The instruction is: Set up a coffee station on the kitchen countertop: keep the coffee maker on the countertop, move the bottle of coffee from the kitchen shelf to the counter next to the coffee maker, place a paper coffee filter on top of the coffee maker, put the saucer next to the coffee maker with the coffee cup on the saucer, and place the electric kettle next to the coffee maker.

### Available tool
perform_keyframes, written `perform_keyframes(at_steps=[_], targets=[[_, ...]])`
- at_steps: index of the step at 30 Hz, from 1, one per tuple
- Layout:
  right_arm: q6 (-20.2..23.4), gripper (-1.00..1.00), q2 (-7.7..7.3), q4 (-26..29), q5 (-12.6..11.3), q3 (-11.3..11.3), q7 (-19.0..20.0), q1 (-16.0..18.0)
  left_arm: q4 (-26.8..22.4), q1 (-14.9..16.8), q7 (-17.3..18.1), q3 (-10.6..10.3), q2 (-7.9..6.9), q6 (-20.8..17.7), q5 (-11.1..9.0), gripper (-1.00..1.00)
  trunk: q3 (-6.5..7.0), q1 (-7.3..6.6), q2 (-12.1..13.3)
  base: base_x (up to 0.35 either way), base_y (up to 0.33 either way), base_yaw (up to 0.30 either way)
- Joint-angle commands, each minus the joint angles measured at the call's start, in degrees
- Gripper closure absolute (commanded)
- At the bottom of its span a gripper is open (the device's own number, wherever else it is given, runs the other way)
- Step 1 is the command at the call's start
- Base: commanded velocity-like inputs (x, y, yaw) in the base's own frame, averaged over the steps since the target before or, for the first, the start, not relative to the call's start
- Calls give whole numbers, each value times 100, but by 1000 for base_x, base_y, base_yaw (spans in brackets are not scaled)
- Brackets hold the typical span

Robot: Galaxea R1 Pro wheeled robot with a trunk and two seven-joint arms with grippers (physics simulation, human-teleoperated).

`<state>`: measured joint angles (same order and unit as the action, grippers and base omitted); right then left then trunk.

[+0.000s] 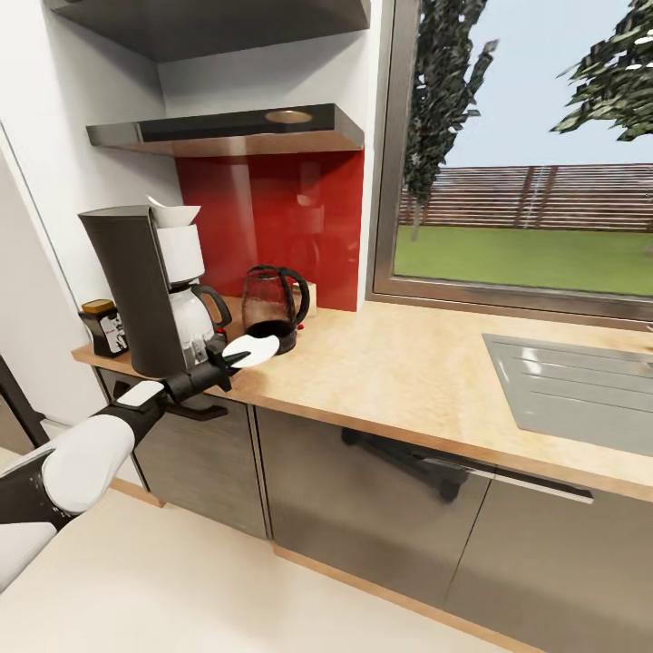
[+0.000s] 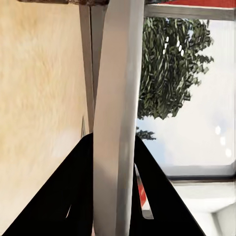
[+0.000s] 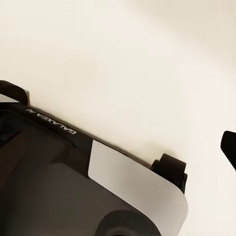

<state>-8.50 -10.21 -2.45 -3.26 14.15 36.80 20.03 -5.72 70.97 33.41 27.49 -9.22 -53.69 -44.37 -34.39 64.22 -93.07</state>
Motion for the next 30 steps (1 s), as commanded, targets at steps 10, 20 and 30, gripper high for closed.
perform_keyframes(at_steps=[10,20,30], targets=[[-47,-100,1,-21,-34,44,11,10,-16,4,-540,49,17,7,16,100,-6,0,-3,0,0,0],[-47,-100,1,-21,-34,44,8,9,-23,4,-800,47,18,7,16,100,-6,0,-3,0,0,0],[-47,-100,1,-20,-34,44,3,10,-159,4,-1491,16,38,7,16,100,-6,0,-3,0,0,0]])
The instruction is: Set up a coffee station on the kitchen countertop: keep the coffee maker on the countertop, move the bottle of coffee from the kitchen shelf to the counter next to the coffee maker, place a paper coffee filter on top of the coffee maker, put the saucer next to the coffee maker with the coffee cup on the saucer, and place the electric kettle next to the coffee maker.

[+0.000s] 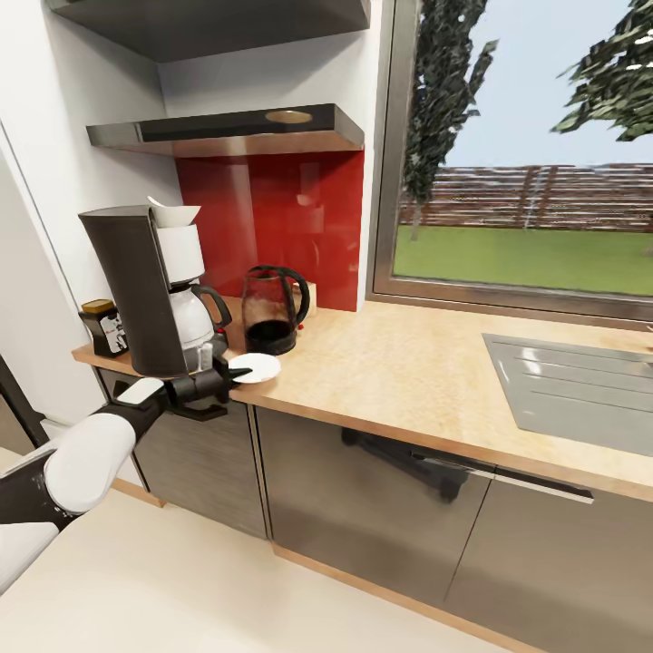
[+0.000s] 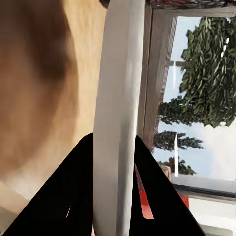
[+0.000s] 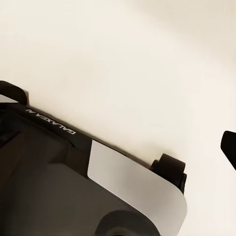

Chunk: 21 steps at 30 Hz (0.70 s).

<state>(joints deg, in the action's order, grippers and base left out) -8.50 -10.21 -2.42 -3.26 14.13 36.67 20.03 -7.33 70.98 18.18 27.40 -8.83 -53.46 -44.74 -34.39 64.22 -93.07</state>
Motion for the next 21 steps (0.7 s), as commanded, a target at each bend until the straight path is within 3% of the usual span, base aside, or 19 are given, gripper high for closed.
perform_keyframes(at_steps=[1,6,8,13,21], targets=[[-47,-100,1,-22,-34,46,16,10,-97,4,6,31,1,-18,53,100,-6,0,-3,0,0,0],[-47,-100,1,-26,-34,47,10,10,-341,4,-288,78,3,-30,53,100,-6,0,-3,0,0,0],[-47,-100,1,-26,-34,47,8,10,-383,4,-441,258,4,-32,53,100,-6,0,-3,0,0,0],[-47,-100,1,-24,-34,48,7,10,-456,4,-518,421,3,-33,53,100,-6,0,-3,0,0,0],[-47,-100,1,-23,-34,49,7,10,-462,4,-525,471,4,-33,53,100,-6,0,-3,0,0,0]])
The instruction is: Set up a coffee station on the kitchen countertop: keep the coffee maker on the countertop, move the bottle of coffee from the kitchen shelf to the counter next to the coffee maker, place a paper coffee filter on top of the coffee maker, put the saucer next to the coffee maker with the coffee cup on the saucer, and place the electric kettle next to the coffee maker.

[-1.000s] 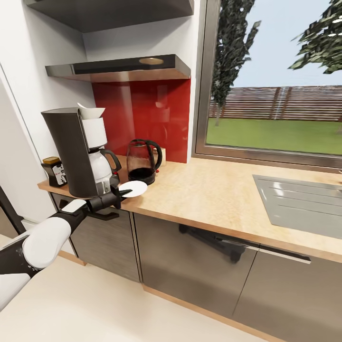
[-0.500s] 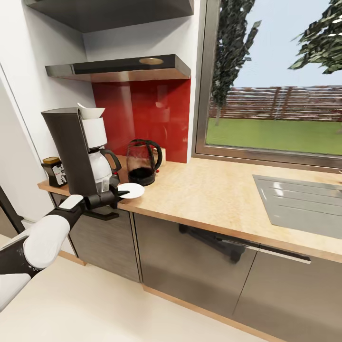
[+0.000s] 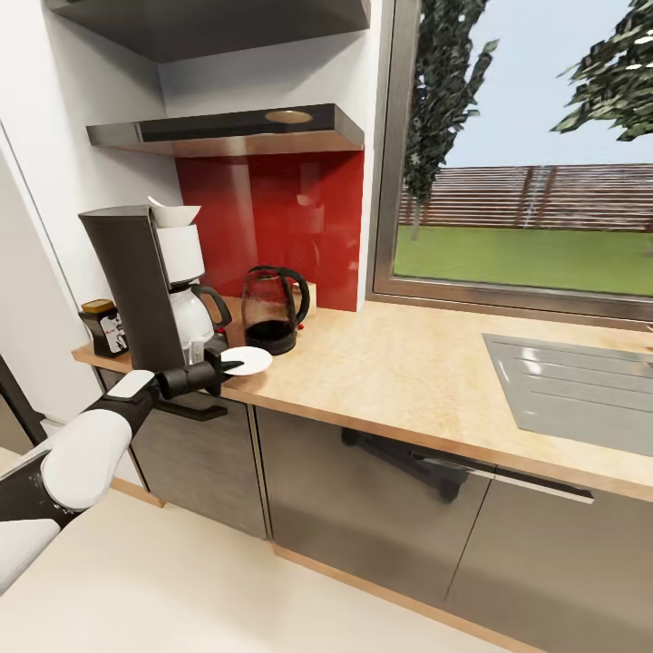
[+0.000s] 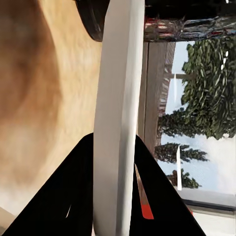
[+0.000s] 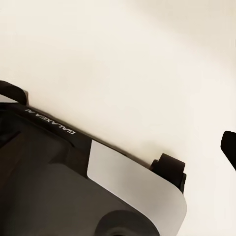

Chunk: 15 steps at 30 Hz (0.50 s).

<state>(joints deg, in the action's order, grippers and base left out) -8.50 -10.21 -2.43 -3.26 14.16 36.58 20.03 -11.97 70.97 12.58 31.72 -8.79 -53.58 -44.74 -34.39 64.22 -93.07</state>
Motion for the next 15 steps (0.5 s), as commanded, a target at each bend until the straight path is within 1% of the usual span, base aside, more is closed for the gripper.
perform_keyframes(at_steps=[1,6,15], targets=[[-47,-100,1,-22,-34,47,16,10,2,5,34,48,0,-21,53,100,-6,0,-3,0,0,0],[-47,-100,1,-24,-34,46,16,10,2,5,34,54,0,-21,53,100,-6,0,-3,1,0,0],[-47,-100,1,-26,-34,48,16,10,2,5,34,56,0,-21,53,100,-6,0,-3,36,-1,0]])
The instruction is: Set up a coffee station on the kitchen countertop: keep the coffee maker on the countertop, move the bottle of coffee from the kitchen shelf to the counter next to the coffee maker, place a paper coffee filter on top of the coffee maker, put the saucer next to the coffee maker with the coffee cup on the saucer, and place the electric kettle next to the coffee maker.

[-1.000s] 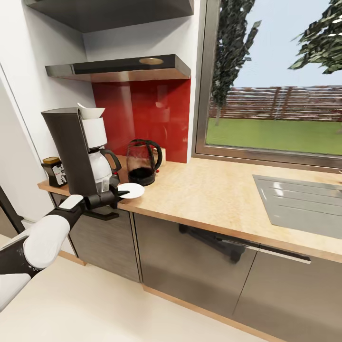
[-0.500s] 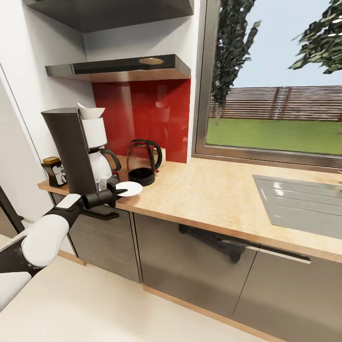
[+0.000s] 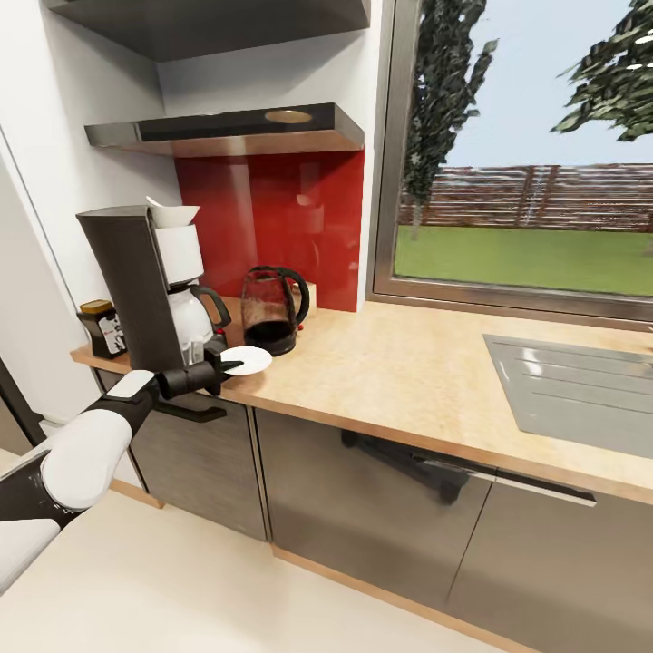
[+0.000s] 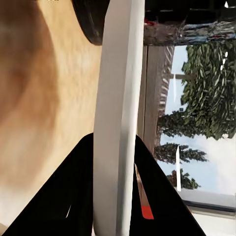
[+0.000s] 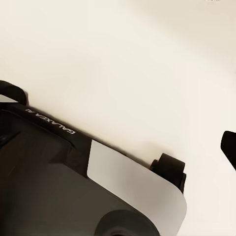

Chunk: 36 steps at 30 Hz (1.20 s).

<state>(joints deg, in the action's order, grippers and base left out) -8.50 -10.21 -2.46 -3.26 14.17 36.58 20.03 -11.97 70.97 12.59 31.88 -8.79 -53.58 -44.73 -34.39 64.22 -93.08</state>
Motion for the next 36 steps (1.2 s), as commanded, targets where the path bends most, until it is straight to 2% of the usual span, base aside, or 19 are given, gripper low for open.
perform_keyframes(at_steps=[1,25,36], targets=[[-47,-100,1,-22,-34,48,16,10,2,5,34,40,0,-21,53,100,-6,0,-3,92,-44,0],[-47,-100,1,-20,-34,47,16,10,2,5,38,52,0,-21,53,100,-9,0,-3,42,-23,0],[-47,-100,2,-19,-34,49,16,10,2,5,39,53,0,-21,53,100,-91,0,-3,0,0,0]])
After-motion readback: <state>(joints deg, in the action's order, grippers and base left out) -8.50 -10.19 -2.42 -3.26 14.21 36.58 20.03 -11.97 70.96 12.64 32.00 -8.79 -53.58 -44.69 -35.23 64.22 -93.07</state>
